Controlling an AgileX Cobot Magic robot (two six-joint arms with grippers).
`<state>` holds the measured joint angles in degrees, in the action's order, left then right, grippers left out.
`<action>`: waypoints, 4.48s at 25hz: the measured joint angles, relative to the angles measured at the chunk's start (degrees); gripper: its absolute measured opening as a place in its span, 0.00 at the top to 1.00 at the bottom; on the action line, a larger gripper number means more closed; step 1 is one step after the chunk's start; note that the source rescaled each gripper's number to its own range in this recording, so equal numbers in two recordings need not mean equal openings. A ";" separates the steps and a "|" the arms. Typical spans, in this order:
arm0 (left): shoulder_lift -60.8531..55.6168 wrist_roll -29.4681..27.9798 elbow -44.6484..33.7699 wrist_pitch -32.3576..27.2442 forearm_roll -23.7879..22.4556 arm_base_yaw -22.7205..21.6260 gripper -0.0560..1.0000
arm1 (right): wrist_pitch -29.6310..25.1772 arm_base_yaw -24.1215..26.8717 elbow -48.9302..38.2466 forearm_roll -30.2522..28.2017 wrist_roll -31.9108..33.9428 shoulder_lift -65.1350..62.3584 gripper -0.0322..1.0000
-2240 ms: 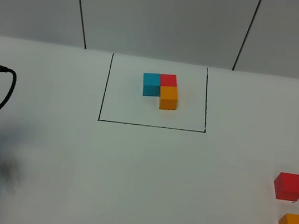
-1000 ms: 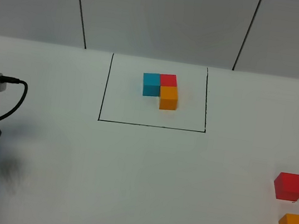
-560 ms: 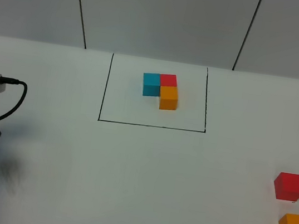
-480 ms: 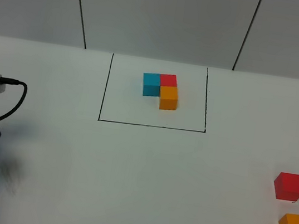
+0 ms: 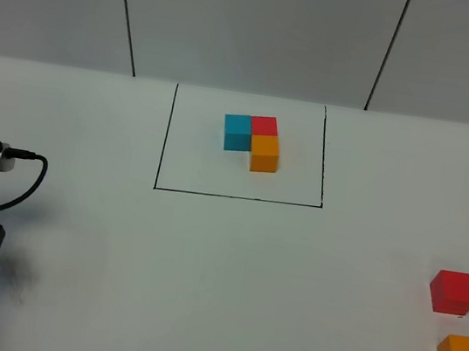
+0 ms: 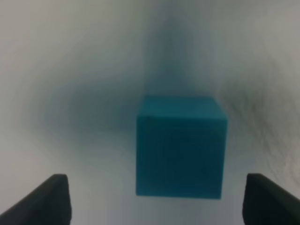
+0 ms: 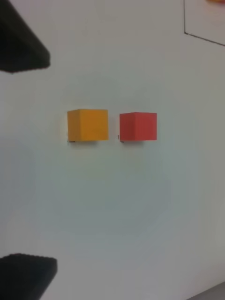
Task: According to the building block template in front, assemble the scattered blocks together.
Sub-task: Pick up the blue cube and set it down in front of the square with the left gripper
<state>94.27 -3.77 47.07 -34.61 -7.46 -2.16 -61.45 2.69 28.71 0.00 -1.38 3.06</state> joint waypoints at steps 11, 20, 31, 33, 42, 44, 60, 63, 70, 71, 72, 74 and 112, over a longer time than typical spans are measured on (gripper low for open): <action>7.58 -0.19 0.00 5.76 -0.02 0.00 0.18 | 0.00 0.00 0.00 0.00 0.00 0.00 0.37; 9.84 -0.25 0.00 7.71 -0.01 0.00 0.19 | 0.00 0.00 0.00 0.00 0.00 0.00 0.37; 9.96 -0.25 0.00 8.30 -0.14 0.00 0.95 | 0.00 0.00 0.00 0.00 0.00 0.00 0.37; 10.00 -0.25 0.00 8.30 -0.14 0.00 0.95 | 0.00 0.00 0.00 0.00 0.00 0.00 0.37; 10.00 0.05 0.00 8.61 -2.57 0.00 0.95 | 0.00 0.00 0.00 0.00 0.00 0.00 0.37; 10.00 0.05 0.00 8.66 -2.76 0.00 0.95 | 0.00 0.00 0.00 0.00 0.00 0.00 0.37; -3.68 9.09 4.12 -2.01 0.42 0.00 0.95 | 0.00 0.00 0.00 0.00 0.00 0.00 0.37; -5.72 18.80 9.88 -10.32 8.61 0.00 0.95 | 0.00 0.00 0.00 0.00 0.00 0.00 0.37; -5.82 39.05 24.26 -31.10 21.46 0.58 0.95 | 0.00 0.00 0.00 0.00 0.00 0.00 0.37; -5.82 40.01 25.86 -32.50 21.58 1.17 0.95 | 0.00 0.00 0.00 0.00 0.00 0.00 0.37; -5.82 41.02 27.20 -33.19 21.63 2.07 0.95 | 0.00 0.00 0.00 0.00 0.00 0.00 0.37; -5.82 43.87 28.83 -33.31 21.63 4.69 0.95 | 0.00 0.00 0.00 0.00 0.00 0.00 0.37; 10.60 52.17 34.95 -24.45 3.45 42.23 0.95 | 0.00 0.00 0.00 0.00 0.00 0.00 0.37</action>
<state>104.88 48.39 82.02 -59.05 -4.02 40.07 -61.45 2.69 28.71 0.00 -1.38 3.06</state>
